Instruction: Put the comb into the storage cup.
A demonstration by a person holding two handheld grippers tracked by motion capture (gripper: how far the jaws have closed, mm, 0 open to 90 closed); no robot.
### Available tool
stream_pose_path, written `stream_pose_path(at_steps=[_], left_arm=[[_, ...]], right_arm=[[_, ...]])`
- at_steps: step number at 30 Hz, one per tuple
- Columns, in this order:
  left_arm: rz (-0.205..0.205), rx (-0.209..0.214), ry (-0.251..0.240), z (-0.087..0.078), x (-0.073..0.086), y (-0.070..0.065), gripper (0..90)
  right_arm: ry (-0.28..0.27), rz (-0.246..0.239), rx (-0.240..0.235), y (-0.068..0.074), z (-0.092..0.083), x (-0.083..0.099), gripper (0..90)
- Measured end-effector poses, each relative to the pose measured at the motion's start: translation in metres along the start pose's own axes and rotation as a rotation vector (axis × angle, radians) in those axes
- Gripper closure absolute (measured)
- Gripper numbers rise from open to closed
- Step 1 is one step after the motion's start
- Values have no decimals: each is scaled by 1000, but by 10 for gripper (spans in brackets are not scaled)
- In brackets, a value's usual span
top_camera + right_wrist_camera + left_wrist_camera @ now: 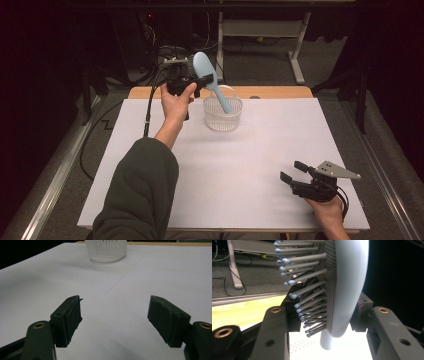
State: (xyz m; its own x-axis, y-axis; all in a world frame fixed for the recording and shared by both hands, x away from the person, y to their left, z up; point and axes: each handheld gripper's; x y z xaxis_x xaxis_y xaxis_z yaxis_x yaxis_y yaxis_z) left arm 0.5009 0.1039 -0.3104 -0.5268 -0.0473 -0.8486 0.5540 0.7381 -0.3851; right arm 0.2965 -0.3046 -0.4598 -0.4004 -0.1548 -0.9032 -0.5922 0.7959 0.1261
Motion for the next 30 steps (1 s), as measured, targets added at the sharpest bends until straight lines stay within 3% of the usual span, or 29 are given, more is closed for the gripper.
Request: stream_pose_path(at_steps=[15, 30], left_arm=[[16, -22, 39, 21, 11, -1, 530], [14, -18, 58, 35, 24, -4, 526]], right_arm=[[6, 2, -3, 0, 0, 0, 284], [6, -3, -7, 0, 0, 0, 286]])
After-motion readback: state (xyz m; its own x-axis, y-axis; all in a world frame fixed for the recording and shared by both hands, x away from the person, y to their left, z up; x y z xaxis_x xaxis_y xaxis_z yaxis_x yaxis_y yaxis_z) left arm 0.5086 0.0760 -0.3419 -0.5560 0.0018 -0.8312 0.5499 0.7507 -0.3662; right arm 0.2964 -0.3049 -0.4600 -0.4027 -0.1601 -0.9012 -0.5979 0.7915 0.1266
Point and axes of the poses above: each handheld gripper's, and its own axes: z roughly forward along the jaws, x roughly out of its underside, y roughly to its left, and after that the axes turned 1 degree about -z, right-handed
